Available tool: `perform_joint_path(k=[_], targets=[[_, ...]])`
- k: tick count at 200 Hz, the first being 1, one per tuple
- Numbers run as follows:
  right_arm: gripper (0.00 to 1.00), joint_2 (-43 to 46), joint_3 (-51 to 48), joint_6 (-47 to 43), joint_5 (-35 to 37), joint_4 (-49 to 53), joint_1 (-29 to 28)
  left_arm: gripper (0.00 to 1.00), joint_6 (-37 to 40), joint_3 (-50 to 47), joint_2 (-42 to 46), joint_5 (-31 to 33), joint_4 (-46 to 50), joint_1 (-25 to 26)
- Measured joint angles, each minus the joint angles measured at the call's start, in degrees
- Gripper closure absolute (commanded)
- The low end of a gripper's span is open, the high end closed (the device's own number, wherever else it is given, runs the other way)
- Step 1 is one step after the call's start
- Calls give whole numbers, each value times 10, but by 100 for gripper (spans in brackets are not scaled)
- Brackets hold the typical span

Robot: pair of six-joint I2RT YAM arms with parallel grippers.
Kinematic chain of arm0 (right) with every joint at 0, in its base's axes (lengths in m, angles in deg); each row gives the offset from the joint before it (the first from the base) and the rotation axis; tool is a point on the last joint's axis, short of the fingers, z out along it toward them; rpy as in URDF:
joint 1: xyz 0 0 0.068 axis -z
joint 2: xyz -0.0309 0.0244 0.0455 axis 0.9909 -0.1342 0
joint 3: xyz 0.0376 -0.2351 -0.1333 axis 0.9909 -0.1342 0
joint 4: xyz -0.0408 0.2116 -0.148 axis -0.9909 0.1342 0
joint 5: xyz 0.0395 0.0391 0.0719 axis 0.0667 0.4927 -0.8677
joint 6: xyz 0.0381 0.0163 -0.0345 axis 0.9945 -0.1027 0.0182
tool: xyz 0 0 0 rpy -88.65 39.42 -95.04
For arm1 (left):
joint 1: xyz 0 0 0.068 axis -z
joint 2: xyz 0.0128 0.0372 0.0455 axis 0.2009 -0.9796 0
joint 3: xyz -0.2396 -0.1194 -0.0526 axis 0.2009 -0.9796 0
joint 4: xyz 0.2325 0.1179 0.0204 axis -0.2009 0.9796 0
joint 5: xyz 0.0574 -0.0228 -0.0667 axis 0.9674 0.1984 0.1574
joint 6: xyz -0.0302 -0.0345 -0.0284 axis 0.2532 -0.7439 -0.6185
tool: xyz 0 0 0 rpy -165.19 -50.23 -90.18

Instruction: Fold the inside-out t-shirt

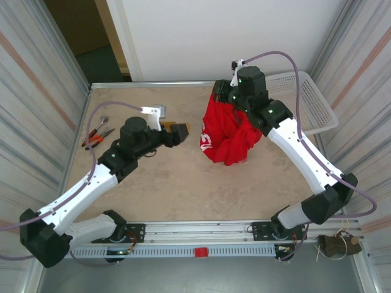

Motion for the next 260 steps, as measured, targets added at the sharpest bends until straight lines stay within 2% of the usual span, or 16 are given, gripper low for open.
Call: perform_joint_path(k=[28, 55, 60, 72, 80, 102, 124, 135, 140, 150, 169, 185, 211, 228, 260], targets=[[100, -8, -11, 11, 0, -11, 0, 24, 24, 21, -49, 24, -35, 92], [100, -14, -30, 28, 0, -25, 0, 25, 36, 67, -165, 31, -69, 144], [100, -16, -30, 31, 0, -25, 0, 29, 37, 78, -187, 31, -75, 150], [100, -23, -30, 35, 0, -31, 0, 53, 36, 103, -243, 27, -89, 162], [100, -26, -30, 40, 0, -34, 1, 61, 38, 116, -274, 23, -96, 167], [100, -36, -19, 44, -4, -35, 5, 65, 37, 120, -328, 6, -106, 179], [100, -48, 15, 45, -17, -34, 21, 66, 33, 79, -329, 0, -107, 190], [100, -50, 33, 45, -22, -34, 29, 75, 31, 49, -319, 3, -103, 194], [100, -50, 40, 45, -26, -35, 32, 76, 30, 36, -313, 7, -96, 195], [100, -50, 53, 45, -31, -36, 38, 69, 33, 16, -301, 14, -74, 195], [100, -50, 62, 45, -39, -40, 43, 38, 46, -4, -267, 24, -32, 186], [100, -49, 62, 45, -50, -38, 46, 28, 63, -12, -217, 34, 3, 175], [100, -46, 62, 45, -73, -32, 47, 21, 79, -13, -104, 50, 34, 151], [100, -38, 62, 43, -92, -22, 47, 21, 83, 4, -44, 53, 43, 110], [100, -13, 75, 28, -125, -1, 47, 21, 83, 74, -44, 50, 40, 0]])
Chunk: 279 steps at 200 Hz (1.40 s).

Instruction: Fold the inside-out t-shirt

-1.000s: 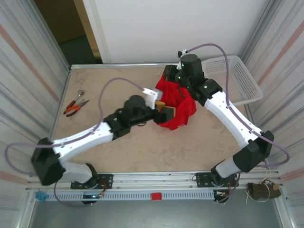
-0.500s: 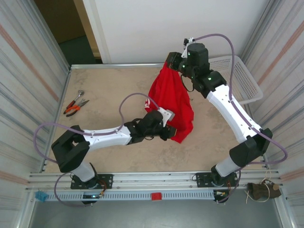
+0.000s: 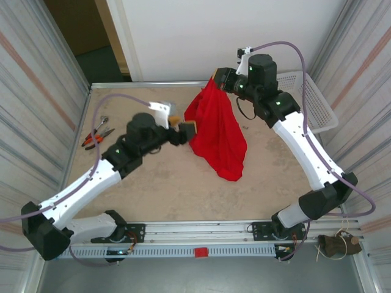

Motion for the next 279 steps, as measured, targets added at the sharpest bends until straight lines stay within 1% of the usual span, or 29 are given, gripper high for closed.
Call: perform_joint_path(k=[10, 22, 47, 92, 111, 126, 151, 188, 205, 256, 267, 279], targets=[[100, 5, 13, -3, -8, 7, 0, 20, 1, 26, -20, -8, 0, -21], [100, 13, 29, -9, -15, 13, 0, 21, 5, 52, -49, -20, -2, -31], [100, 30, 47, -15, -26, 14, 0, 20, 10, 82, -99, -50, -8, -30], [100, 37, 52, -25, -42, 26, 4, 19, 8, 82, -140, -80, -43, -26], [100, 37, 52, -30, -50, 30, 9, 20, 4, 88, -161, -95, -63, -25], [100, 37, 48, -33, -60, 31, 15, 20, 4, 92, -173, -88, -70, -23], [100, 38, 37, -34, -79, 30, 33, 20, -9, 76, -163, -49, -86, -31], [100, 41, 22, -34, -99, 28, 48, 20, -54, 46, -152, -27, -99, -96], [100, 42, 22, -34, -106, 26, 48, 20, -63, 45, -158, -30, -99, -104], [100, 47, 18, -34, -115, 17, 48, 21, -94, 45, -207, -74, -108, -94], [100, 48, 16, -34, -115, 16, 48, 23, -100, 45, -220, -80, -108, -90], [100, 50, 12, -34, -115, 15, 48, 28, -104, 45, -232, -85, -108, -83]])
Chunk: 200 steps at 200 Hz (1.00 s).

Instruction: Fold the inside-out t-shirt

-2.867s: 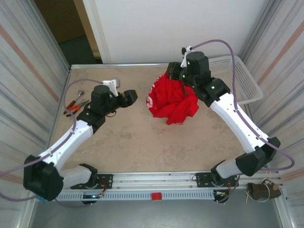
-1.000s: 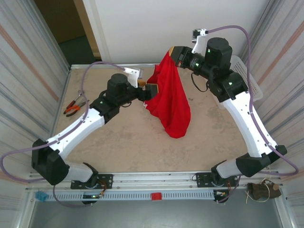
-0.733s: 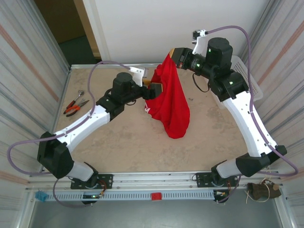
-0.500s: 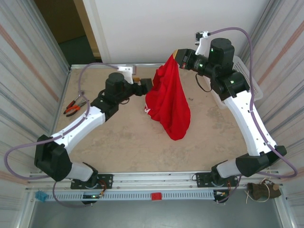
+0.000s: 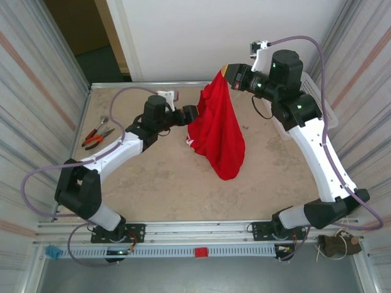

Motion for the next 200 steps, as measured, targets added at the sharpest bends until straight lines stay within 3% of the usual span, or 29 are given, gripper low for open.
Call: perform_joint_path(k=[19, 39, 51, 60, 80, 117, 147, 160, 166, 185, 200], targets=[[100, 3, -6, 0, 0, -2, 0, 46, -9, 0, -14, -8, 0, 12], [100, 10, -18, 0, 0, -8, 3, 36, -18, 3, -25, -20, -4, 20], [100, 17, -28, 0, 0, -10, 9, 41, -24, 5, -27, -26, -3, 21], [100, 24, -35, 1, 0, -10, 15, 53, -24, 10, -27, -28, -2, 21], [100, 37, -51, 4, 0, -15, 30, 100, -28, 32, -27, -37, 1, 23], [100, 78, -103, 7, 3, -27, 55, 100, -9, 97, -26, -47, 38, 19], [100, 128, -200, 23, 22, -51, 89, 100, 12, 198, -24, -56, 106, -6], [62, 136, -237, 25, 50, -42, 102, 100, 21, 253, -23, -61, 135, -17], [50, 135, -246, 23, 66, -31, 105, 100, 23, 274, -22, -63, 146, -20], [43, 133, -276, 15, 118, 3, 109, 100, 28, 333, -16, -82, 178, -22], [44, 156, -318, 8, 132, 10, 100, 100, 28, 347, -6, -99, 191, -21]])
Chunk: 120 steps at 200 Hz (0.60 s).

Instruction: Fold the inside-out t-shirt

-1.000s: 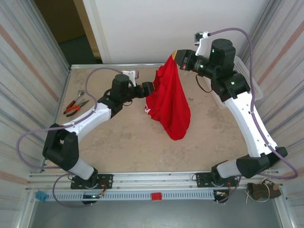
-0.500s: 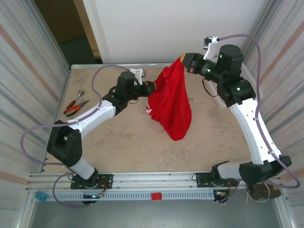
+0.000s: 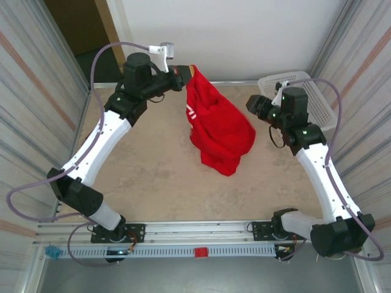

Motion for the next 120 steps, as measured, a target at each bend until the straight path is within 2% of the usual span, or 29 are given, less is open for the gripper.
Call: perform_joint_path(k=[18, 49, 80, 120], targets=[[44, 41, -37, -5, -9, 6, -30, 100, 0, -1, 9, -13, 19, 3], [46, 65, -40, -26, -39, -24, -104, 100, 0, -11, 11, -30, 43, 3], [46, 18, -28, -50, -56, -57, -163, 100, 0, -12, 12, -38, 56, 3], [46, -56, 0, -72, -53, -68, -179, 100, -1, -12, 21, -47, 58, 7]])
